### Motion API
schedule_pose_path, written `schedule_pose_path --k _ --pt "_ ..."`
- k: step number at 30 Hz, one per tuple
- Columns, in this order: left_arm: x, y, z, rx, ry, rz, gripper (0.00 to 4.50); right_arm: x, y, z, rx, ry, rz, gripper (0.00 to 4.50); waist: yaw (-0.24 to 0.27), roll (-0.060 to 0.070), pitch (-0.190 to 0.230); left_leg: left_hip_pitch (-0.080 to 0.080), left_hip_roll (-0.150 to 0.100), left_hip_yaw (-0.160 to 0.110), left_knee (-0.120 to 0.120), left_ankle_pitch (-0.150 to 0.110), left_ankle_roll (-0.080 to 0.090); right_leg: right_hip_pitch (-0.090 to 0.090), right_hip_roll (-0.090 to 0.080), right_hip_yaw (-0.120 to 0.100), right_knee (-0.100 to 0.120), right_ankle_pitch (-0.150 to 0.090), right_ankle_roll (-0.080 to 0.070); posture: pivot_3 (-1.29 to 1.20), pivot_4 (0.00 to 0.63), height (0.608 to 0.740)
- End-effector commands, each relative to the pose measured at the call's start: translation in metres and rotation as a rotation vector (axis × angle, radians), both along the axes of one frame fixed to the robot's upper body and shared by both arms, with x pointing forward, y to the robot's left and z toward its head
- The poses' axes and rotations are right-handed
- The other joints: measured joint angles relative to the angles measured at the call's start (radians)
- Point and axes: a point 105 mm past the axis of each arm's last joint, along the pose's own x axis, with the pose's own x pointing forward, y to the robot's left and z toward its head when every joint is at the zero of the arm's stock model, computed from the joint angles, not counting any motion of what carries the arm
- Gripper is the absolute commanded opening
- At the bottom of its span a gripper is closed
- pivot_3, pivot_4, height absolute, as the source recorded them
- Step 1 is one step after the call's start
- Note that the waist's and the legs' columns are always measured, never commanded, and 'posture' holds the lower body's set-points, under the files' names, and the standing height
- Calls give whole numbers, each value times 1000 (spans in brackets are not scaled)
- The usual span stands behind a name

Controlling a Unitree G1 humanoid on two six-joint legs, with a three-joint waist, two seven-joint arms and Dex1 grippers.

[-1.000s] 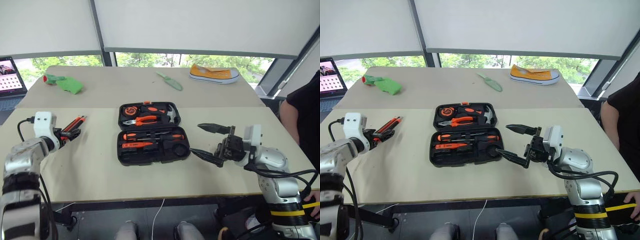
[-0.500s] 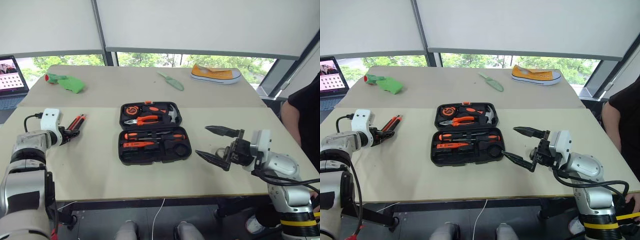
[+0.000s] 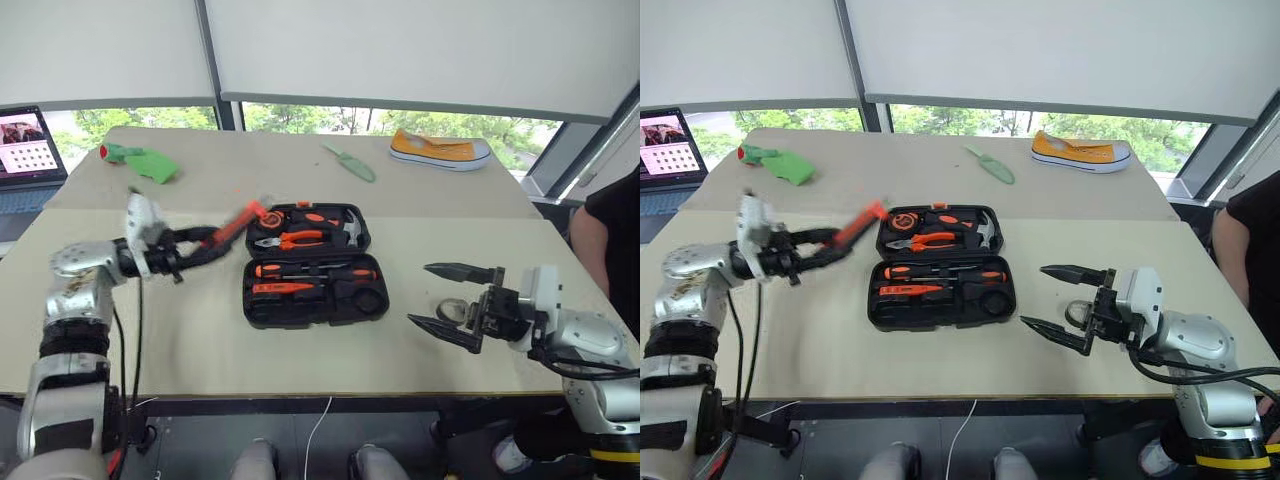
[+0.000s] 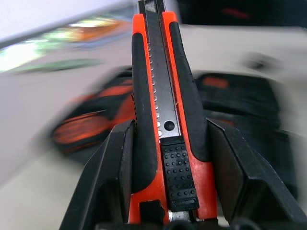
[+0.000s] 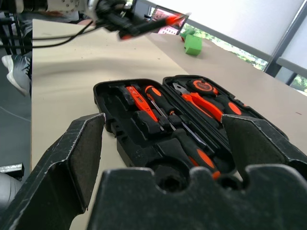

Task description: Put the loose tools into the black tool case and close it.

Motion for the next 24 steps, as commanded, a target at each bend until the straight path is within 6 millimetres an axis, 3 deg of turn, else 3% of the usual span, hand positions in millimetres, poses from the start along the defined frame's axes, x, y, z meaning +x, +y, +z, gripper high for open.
schedule_pose_path --k 1,5,9,13,19,24 --pt "-11 -23 -22 259 -6 -72 1781 -4 -12 7 -30 -5 9 4500 -4 0 0 0 0 0 0 0 0 0 0 0 0 0 0 0 150 740" --pt "-1 -44 -30 248 8 14 1781 -3 -13 6 -33 -1 11 4500 -2 0 0 0 0 -1 2 1 2 0 1 1 0 0 1 0 150 740" --pt "1 -52 -41 294 9 34 1781 -3 -10 4 -34 1 15 4500 0 0 0 0 0 -1 3 1 2 1 0 1 0 0 2 0 150 740" --pt "-8 -68 -44 296 -11 -54 1781 -5 -8 1 -33 4 18 4500 2 0 0 0 0 -1 3 1 2 1 0 1 0 0 2 0 150 740" --pt "-10 -72 -54 365 -23 -92 1781 -6 -7 0 -32 6 15 4500 2 0 0 0 0 -1 3 1 2 1 0 1 0 0 2 0 150 740" --pt "1 -73 -58 434 -46 -71 1781 -5 -5 5 -20 -24 12 4500 2 0 0 0 0 -1 3 1 2 1 0 1 -1 0 2 0 150 740"
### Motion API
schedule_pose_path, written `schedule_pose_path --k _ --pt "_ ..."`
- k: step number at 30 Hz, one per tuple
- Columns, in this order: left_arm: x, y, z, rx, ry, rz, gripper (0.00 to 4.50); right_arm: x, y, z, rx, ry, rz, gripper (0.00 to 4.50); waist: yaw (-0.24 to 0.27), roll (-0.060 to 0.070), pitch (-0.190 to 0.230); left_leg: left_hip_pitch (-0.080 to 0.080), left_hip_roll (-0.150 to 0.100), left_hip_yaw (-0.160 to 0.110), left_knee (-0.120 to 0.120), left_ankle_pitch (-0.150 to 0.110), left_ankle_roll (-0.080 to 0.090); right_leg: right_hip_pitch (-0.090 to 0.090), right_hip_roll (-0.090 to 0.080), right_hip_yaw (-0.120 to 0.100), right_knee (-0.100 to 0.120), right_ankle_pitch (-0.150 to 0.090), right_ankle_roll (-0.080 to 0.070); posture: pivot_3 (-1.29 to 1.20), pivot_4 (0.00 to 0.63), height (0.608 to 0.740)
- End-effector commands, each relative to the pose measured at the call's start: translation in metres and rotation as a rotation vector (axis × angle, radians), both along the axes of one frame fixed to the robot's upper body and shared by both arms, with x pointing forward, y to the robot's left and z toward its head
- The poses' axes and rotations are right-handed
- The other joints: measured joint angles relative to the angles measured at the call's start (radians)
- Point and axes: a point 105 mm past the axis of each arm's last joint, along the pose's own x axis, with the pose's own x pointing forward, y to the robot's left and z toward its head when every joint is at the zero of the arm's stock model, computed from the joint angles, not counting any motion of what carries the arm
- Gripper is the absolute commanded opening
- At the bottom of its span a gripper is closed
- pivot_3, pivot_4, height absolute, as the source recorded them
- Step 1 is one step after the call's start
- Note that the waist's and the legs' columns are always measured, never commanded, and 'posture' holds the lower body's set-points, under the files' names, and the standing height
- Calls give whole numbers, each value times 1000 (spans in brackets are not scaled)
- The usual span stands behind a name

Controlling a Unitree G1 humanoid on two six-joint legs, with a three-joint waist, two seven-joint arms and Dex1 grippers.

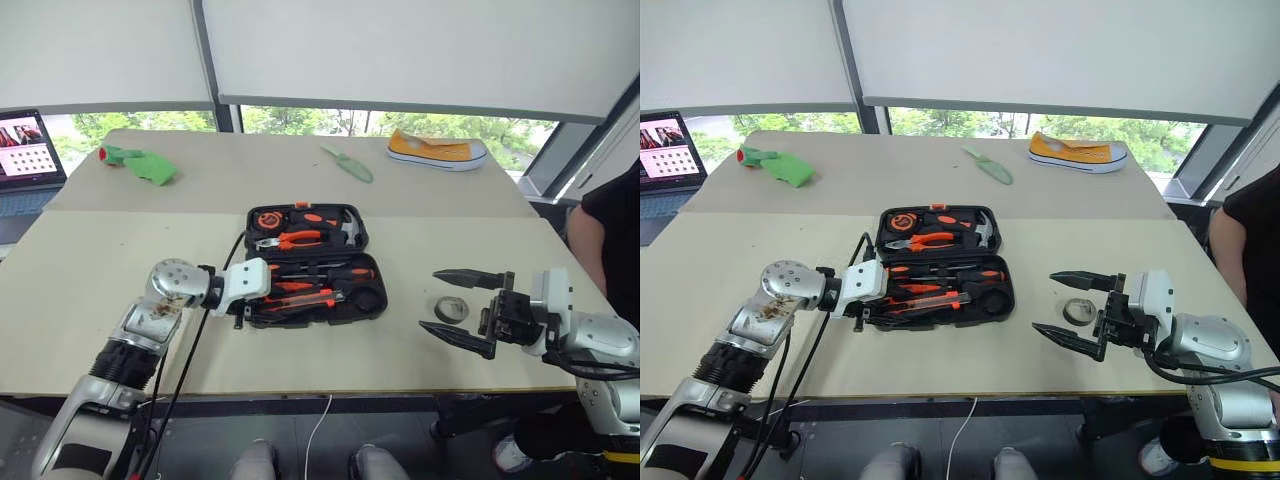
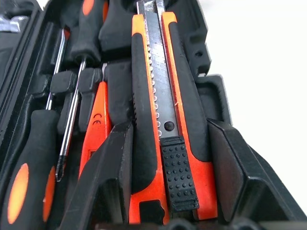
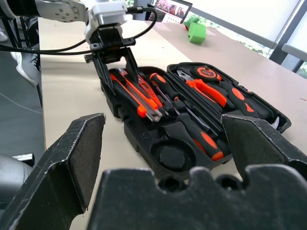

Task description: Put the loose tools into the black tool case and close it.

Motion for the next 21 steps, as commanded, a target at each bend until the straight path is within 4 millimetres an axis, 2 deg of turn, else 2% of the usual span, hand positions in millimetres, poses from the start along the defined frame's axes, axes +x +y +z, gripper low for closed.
schedule_pose_path --k 1,6,7,8,12,17,20,21 --pt "5 -5 -2 45 -10 -29 1781 -1 4 13 8 -70 -2 4500 0 0 0 0 0 0 0 0 0 0 0 0 0 0 0 0 150 740" --pt "2 -8 -6 42 43 -64 1781 -2 5 13 10 -70 -5 4500 -1 0 0 0 0 0 0 0 0 0 0 0 0 0 0 0 150 740" --pt "3 -8 -6 41 20 -71 2789 -2 5 13 11 -71 -7 4500 -2 0 0 0 0 0 0 0 0 0 0 0 0 0 0 0 150 740" --pt "3 -8 -6 38 10 -78 2984 -1 5 13 11 -71 -8 4500 -3 0 0 0 0 0 0 0 0 0 0 0 0 0 0 0 150 740" --pt "11 -8 7 -52 -59 -80 4362 0 4 13 12 -70 -12 4500 -6 1 0 0 0 0 0 0 0 0 0 0 0 0 0 0 150 740" --pt "11 -11 39 -308 -15 -104 4362 2 3 12 19 -67 -23 4500 -1 1 0 -1 0 0 0 0 1 0 0 0 0 0 0 0 150 740" --pt "9 -7 41 -327 10 -125 4362 3 3 11 24 -61 -27 4500 0 1 0 -1 0 0 0 0 1 0 0 0 0 0 0 0 150 740" --pt "8 -6 40 -328 17 -130 4115 4 3 10 25 -60 -28 4500 0 1 0 -1 0 0 1 0 1 0 0 0 0 0 0 0 150 740"
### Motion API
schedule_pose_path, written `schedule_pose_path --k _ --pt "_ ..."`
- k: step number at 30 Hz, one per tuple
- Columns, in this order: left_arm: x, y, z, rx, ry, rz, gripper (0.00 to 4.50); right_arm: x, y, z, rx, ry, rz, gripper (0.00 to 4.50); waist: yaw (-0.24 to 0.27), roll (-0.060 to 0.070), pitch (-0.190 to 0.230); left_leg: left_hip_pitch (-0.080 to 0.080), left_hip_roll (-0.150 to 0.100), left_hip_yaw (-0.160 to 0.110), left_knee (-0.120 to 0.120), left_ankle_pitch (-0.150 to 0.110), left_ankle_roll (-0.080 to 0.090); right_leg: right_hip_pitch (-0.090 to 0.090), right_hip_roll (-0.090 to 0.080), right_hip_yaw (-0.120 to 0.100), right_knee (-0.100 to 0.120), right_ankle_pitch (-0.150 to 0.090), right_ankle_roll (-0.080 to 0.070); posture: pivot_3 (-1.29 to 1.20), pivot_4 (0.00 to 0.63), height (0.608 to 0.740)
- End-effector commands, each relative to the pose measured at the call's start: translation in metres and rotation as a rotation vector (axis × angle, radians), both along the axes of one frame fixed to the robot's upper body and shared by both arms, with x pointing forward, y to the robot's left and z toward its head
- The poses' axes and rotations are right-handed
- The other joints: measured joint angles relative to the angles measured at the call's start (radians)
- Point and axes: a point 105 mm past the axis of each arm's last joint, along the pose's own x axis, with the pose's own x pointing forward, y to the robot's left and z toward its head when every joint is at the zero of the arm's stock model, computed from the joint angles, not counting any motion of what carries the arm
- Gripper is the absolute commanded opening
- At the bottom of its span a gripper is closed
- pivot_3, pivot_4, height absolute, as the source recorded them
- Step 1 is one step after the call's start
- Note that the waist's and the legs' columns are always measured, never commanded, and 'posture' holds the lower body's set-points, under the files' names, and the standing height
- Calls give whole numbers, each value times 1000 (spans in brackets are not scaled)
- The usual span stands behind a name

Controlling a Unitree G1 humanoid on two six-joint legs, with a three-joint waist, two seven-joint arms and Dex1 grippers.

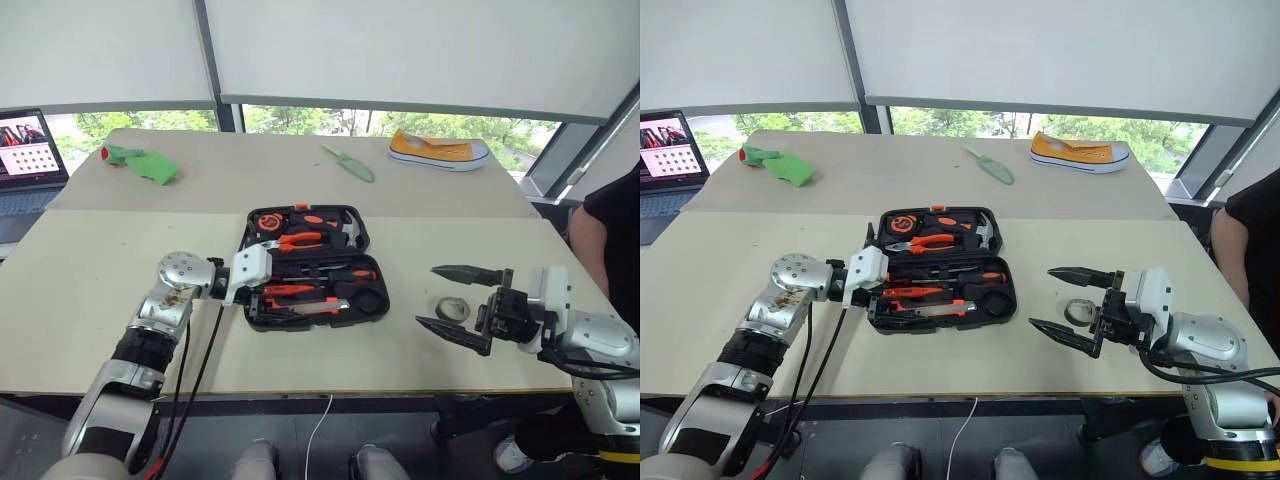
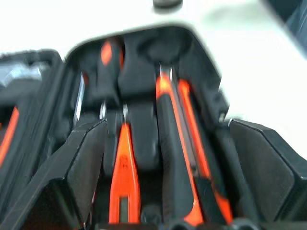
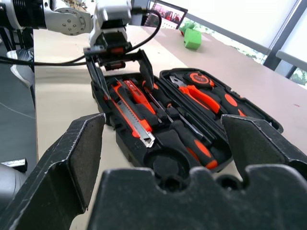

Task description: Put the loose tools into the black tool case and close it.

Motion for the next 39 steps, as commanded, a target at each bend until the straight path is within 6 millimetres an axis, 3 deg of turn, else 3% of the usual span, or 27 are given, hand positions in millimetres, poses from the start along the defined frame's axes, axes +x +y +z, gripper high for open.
schedule_pose_path --k 1,2,6,12,20,25,31,33,36,39 --pt "-1 2 15 -45 -13 -27 3841 1 -1 7 10 -37 -9 4500 0 0 0 0 0 0 0 0 0 0 0 0 0 0 0 0 150 740" --pt "-2 2 14 -46 -8 -30 3682 2 -1 6 12 -36 -11 4500 0 0 0 0 0 0 0 0 0 0 0 0 0 0 0 0 150 740" --pt "1 -5 3 -40 9 9 2157 2 0 4 19 -33 -15 4500 0 0 0 0 0 0 0 0 0 0 0 0 0 0 0 0 150 740" --pt "0 -15 -31 35 51 50 32 3 6 1 33 -31 -13 4500 0 0 0 0 0 0 0 0 0 0 0 0 0 0 0 0 150 740" --pt "-2 -10 -65 176 124 129 32 3 4 -1 40 -25 -27 4500 2 2 -2 3 0 0 1 0 0 4 0 0 0 1 1 0 150 740" --pt "-6 -5 -82 225 256 206 32 3 5 -2 45 -21 -32 4500 -1 4 -2 16 0 0 0 0 0 17 0 0 -1 -4 6 0 150 740" --pt "-9 0 -87 229 283 224 32 3 5 -3 49 -17 -37 4500 -5 12 -8 17 0 0 -1 0 0 17 0 0 -1 -5 5 0 150 740" --pt "-8 -1 -81 183 254 215 32 3 5 -3 50 -17 -42 4500 -6 14 -10 17 0 0 -1 0 0 17 0 0 -1 -5 5 0 150 740" --pt "0 -8 -43 -65 160 203 32 1 -4 -1 44 -18 -76 4500 -8 14 -10 17 0 0 -2 0 0 17 0 0 -1 -5 5 0 150 740" --pt "-5 1 -8 -234 107 145 671 -5 -23 -4 25 -2 -149 4500 -7 13 -9 14 0 0 -2 0 0 14 -1 0 -1 -4 2 0 150 740"
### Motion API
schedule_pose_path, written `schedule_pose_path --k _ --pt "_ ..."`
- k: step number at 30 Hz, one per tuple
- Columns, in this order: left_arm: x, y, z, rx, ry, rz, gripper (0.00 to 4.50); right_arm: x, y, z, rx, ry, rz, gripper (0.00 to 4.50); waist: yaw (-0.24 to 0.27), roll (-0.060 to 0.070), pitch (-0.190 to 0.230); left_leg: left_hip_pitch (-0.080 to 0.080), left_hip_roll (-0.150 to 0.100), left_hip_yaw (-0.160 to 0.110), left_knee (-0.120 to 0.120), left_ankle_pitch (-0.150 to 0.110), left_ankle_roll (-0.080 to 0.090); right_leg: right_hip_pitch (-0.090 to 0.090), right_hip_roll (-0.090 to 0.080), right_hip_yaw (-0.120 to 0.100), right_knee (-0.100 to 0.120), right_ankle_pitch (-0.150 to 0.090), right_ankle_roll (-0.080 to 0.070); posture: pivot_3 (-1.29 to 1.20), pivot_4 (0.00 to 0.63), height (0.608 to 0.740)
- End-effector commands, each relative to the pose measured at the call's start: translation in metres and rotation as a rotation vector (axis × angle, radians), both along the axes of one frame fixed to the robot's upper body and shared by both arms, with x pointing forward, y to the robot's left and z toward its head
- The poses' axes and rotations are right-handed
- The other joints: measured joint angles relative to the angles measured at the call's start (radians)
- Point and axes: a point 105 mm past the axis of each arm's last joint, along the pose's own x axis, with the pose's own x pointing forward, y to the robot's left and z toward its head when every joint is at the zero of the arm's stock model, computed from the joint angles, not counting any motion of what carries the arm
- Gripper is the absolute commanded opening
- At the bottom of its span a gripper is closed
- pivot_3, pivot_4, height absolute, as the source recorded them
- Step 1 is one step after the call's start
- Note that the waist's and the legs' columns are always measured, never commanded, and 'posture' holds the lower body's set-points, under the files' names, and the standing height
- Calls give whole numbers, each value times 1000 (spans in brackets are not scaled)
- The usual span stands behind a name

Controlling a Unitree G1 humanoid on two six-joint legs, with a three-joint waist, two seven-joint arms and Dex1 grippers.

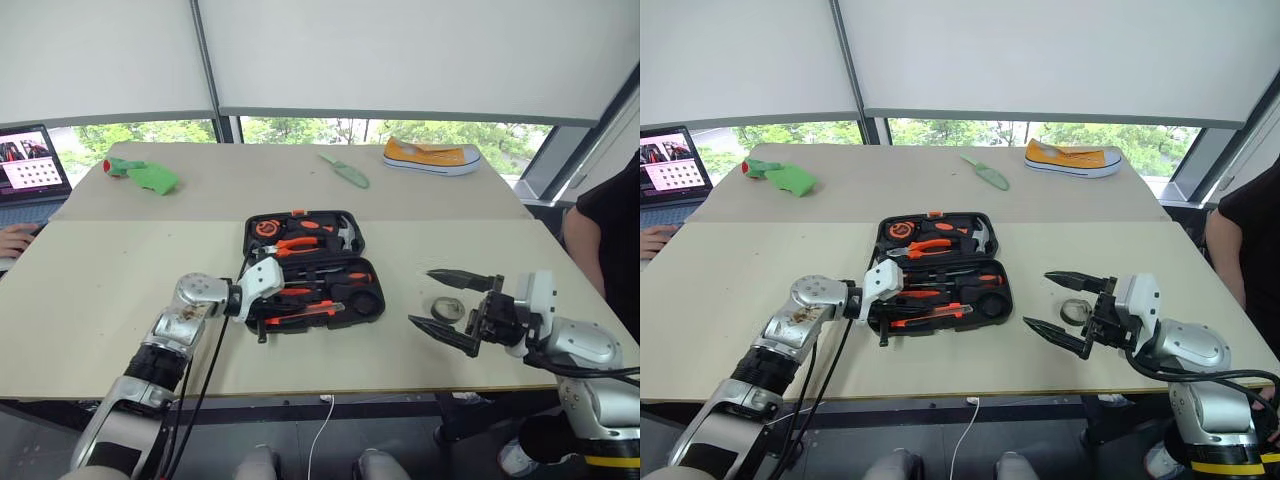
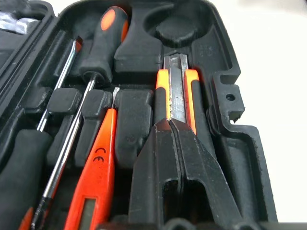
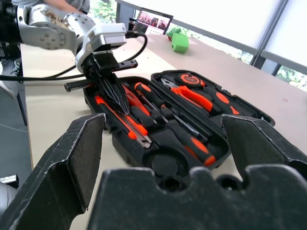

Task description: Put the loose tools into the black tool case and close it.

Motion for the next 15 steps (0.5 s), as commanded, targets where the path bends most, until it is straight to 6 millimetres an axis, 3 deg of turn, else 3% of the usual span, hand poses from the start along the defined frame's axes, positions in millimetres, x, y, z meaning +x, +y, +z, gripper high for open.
schedule_pose_path --k 1,5,11,15 --pt "-4 17 48 -190 -111 -32 1071 -9 -24 12 -31 -45 -92 4500 3 0 1 -1 0 0 0 0 0 -1 0 0 0 0 -1 0 150 740" --pt "-10 47 74 -307 -157 42 2484 -19 -55 0 -22 34 -239 4500 5 0 1 -3 0 0 0 -1 1 -1 0 -1 -1 1 -2 0 150 740" --pt "-51 90 46 -152 -149 67 4382 -48 -100 -42 -102 169 -424 4500 -4 0 1 2 0 0 -2 -4 0 2 -1 0 -2 -4 0 0 150 740" --pt "-68 103 35 -147 -168 100 4448 -52 -106 -55 -132 203 -436 4500 -8 0 1 2 1 1 -2 -5 -3 1 -2 0 -2 -9 -4 0 150 740"
